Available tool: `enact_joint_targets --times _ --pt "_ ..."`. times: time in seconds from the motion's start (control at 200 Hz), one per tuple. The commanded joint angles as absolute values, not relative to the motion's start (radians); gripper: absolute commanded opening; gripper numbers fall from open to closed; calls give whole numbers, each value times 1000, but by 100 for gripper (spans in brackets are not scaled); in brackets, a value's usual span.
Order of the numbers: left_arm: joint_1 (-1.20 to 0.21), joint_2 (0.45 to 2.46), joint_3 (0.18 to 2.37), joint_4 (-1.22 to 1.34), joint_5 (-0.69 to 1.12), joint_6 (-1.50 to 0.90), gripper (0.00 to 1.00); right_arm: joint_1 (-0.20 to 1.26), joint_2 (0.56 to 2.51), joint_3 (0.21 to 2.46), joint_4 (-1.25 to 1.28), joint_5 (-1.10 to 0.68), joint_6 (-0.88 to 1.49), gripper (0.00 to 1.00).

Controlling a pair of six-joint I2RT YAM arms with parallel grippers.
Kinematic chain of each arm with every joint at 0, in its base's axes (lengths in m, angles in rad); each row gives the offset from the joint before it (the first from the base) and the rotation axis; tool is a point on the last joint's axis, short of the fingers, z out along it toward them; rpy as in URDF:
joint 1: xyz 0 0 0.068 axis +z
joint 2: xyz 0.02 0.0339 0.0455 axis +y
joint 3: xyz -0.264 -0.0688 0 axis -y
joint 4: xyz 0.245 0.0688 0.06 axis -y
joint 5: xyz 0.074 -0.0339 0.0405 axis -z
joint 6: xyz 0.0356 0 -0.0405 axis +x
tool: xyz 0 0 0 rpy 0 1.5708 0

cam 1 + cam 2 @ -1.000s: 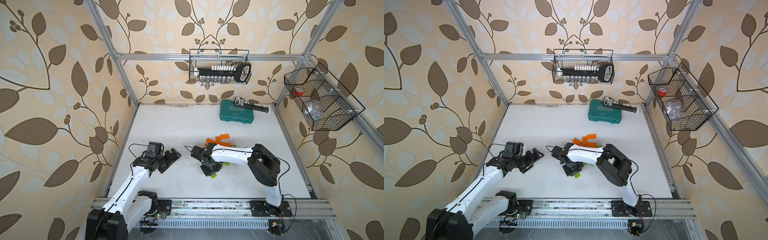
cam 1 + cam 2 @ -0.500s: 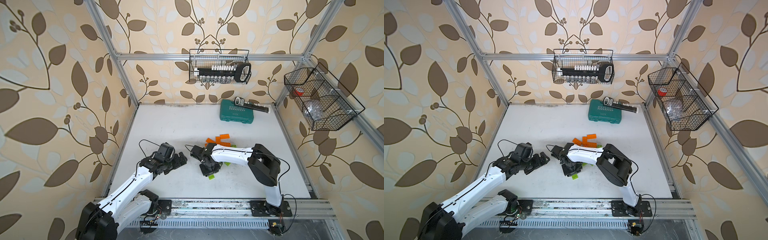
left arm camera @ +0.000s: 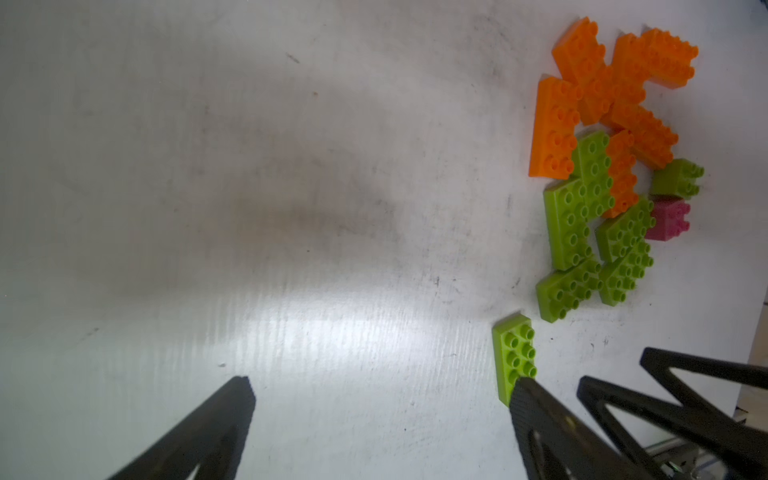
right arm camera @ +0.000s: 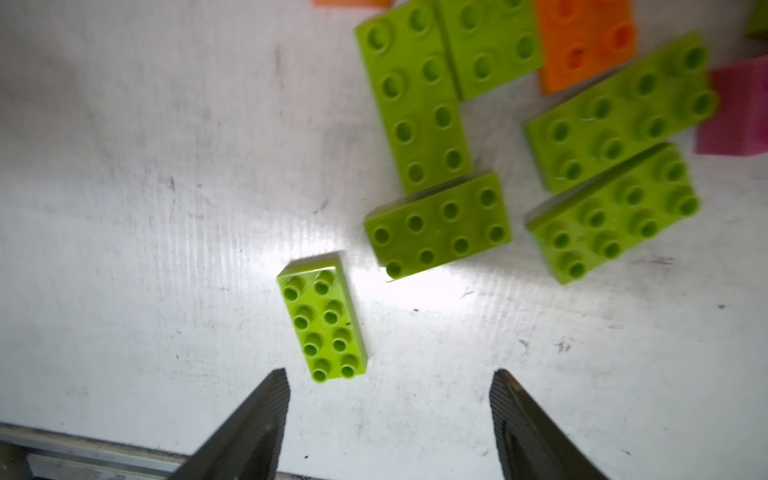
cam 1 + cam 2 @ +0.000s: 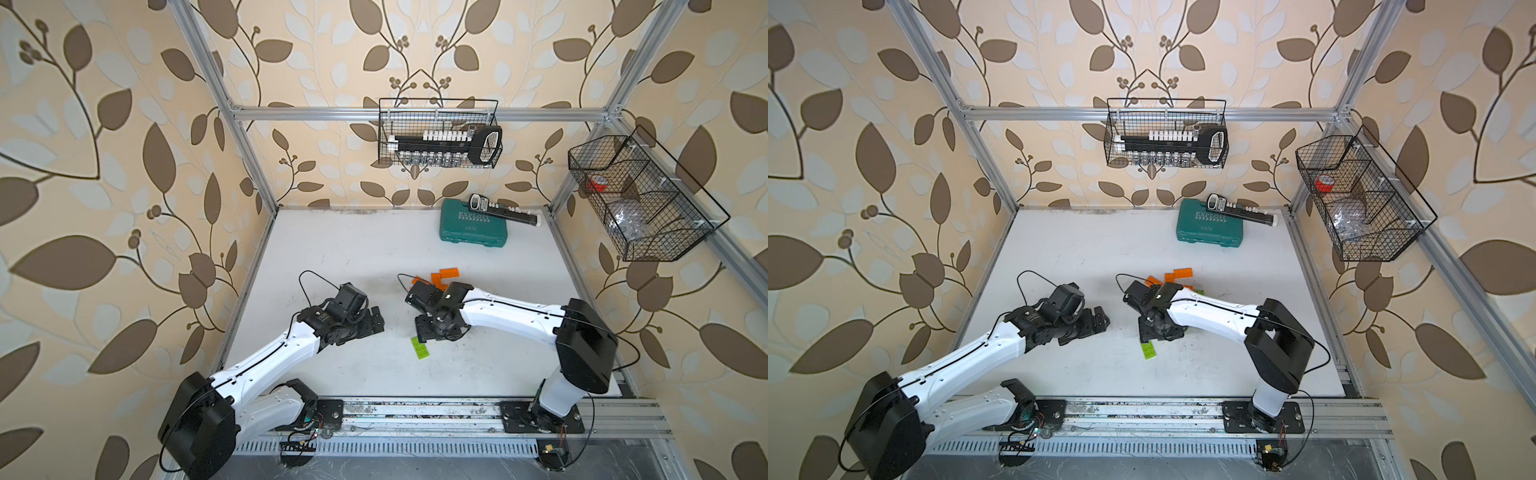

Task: Assemble a small pinwheel with lego
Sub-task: Adjust the lego brick at the center of the board, then pick up the lego brick from the center of the board.

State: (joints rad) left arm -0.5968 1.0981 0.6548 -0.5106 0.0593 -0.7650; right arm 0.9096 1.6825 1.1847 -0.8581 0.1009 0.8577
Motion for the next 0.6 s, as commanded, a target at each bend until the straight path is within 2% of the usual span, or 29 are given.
enact_joint_targets --times 0.0,0.2,0.4,0.595 --pt "-631 1166 717 -425 15 -734 99 852 1679 1125 -788 89 978 75" --pt "-572 1254 728 -312 79 -775 99 840 1799 1207 -815 94 1043 80" --pt "-471 1232 718 -287 146 -766 99 840 1863 1252 -822 124 1083 83" --pt "-440 1220 709 -304 171 -737 99 840 1919 1314 -860 161 1090 83"
